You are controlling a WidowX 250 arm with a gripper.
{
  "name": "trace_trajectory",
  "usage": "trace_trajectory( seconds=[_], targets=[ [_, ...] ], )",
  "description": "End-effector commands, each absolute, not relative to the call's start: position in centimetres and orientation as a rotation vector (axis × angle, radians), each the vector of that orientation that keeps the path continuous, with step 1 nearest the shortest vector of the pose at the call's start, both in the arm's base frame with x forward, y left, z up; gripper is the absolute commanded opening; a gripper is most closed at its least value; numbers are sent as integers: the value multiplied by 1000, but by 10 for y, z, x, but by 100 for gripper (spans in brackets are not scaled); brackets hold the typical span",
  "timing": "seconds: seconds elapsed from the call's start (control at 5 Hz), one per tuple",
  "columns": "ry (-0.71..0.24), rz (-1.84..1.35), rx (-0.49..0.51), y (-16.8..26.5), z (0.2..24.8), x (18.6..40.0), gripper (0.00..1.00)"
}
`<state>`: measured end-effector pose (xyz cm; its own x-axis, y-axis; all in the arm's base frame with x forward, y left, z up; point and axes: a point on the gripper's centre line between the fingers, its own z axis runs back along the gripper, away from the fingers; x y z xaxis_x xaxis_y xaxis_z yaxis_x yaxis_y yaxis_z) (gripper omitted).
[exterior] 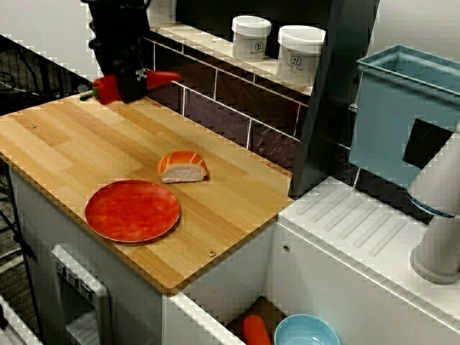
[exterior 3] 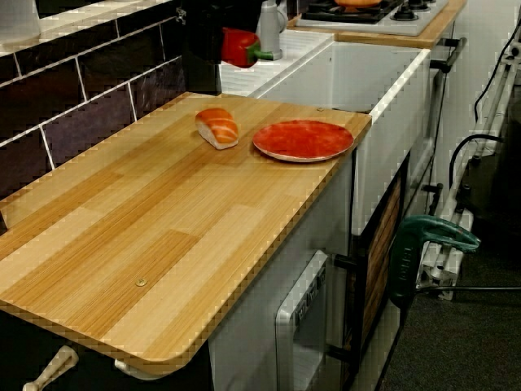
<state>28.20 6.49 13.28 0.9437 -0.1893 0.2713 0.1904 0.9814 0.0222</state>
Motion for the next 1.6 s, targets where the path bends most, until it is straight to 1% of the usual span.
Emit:
trace_trajectory(
  seconds=[0.0,0.2,0.6,0.8,1.0,1.4],
  targets=[
    [-353,-99,23,101,150,292,0],
    [-360,-81,67,111,134,302,0],
    [-366,-95,89,134,125,304,0],
    [-328,-127,106,147,123,304,0],
    [-280,-141,124,158,115,303,0],
    [-266,-127,166,162,85,297,0]
  ],
)
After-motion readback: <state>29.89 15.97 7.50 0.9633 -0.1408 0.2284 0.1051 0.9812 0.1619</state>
